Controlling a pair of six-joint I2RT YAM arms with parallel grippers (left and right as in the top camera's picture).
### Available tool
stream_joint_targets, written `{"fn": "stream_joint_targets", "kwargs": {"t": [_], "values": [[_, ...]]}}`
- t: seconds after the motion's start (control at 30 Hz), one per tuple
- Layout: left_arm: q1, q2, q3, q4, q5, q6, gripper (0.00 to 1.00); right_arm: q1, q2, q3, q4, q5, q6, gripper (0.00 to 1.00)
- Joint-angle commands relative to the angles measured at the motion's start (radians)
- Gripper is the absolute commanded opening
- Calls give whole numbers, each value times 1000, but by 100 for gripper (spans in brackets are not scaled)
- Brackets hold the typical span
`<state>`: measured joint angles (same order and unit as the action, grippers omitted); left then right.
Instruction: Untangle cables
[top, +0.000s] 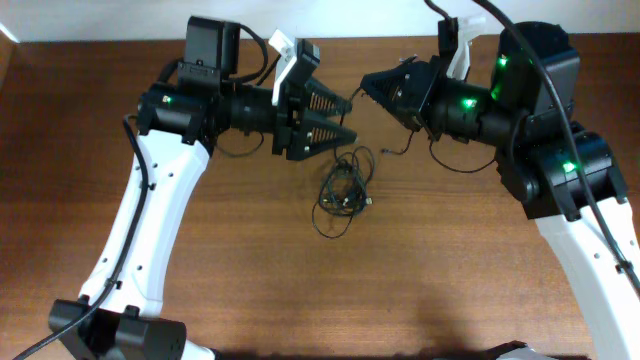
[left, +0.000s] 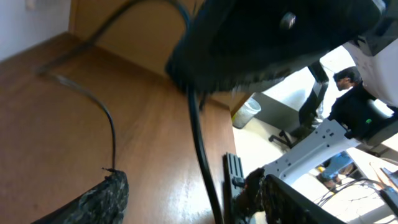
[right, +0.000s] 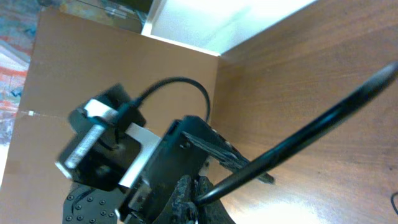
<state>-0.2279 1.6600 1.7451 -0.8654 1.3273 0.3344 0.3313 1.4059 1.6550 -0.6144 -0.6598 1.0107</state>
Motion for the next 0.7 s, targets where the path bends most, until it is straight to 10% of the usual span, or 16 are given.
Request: {"fn": "stream_joint_targets", "kwargs": {"t": [0.0, 0.67], "values": [[2, -26, 12, 74, 3, -101, 61, 10, 11, 12, -8, -13, -8, 4], [2, -26, 12, 85, 3, -102, 11, 9, 11, 12, -9, 29, -11, 4]]}}
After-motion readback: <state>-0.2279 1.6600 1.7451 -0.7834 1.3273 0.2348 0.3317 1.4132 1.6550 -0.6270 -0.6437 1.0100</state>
